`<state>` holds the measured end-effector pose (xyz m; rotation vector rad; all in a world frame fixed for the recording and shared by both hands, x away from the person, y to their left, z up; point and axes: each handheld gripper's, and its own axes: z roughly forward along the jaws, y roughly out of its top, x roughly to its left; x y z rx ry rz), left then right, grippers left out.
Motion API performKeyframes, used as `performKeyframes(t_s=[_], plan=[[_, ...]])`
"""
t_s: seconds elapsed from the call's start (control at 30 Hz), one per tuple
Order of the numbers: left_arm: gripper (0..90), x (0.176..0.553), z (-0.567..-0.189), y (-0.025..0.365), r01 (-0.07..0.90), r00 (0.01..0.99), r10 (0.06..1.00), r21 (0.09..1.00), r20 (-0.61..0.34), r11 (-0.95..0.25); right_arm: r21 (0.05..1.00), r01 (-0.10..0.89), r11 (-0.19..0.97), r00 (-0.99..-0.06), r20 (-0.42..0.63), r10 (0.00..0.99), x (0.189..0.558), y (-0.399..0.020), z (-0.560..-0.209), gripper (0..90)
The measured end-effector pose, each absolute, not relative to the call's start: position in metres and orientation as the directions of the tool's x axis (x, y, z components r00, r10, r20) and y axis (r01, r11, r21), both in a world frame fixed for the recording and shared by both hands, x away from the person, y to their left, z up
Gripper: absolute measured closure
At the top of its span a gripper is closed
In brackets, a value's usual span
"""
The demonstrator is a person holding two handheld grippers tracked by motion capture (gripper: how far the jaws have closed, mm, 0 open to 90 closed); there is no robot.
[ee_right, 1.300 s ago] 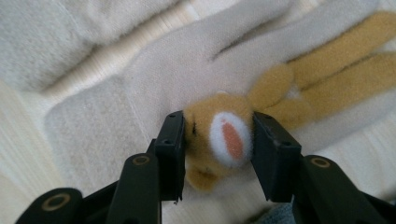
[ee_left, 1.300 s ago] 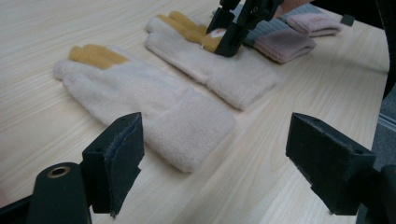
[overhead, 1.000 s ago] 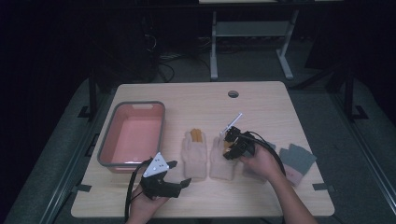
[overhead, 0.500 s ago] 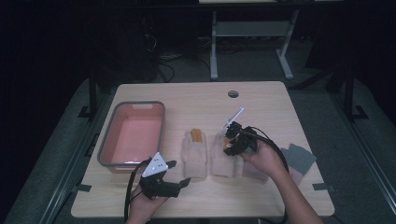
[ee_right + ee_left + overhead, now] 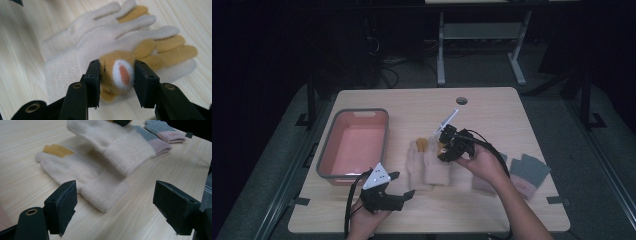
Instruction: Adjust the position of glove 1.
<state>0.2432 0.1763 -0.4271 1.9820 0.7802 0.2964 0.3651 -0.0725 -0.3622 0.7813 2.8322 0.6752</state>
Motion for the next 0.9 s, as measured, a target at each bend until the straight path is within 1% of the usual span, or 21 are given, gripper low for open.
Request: performKeyframes(t_s=[0.43, 0.73, 0.9], plan=[[19.4, 0.242, -0.425, 0.177, 0.405, 0.761, 0.64, 0.851, -0.111, -0.334, 0.447, 0.385, 0.807, -0.9, -0.011, 0.436, 0.372, -0.033, -0.364, 59.3], [19.4, 0.242, -0.426, 0.177, 0.404, 0.765, 0.636, 0.845, -0.103, -0.35, 0.441, 0.371, 0.817, -0.911, 0.002, 0.413, 0.378, -0.022, -0.371, 59.2], [19.4, 0.242, -0.426, 0.177, 0.411, 0.758, 0.642, 0.85, -0.117, -0.331, 0.439, 0.357, 0.825, -0.919, 0.006, 0.395, 0.379, -0.017, -0.374, 59.0]])
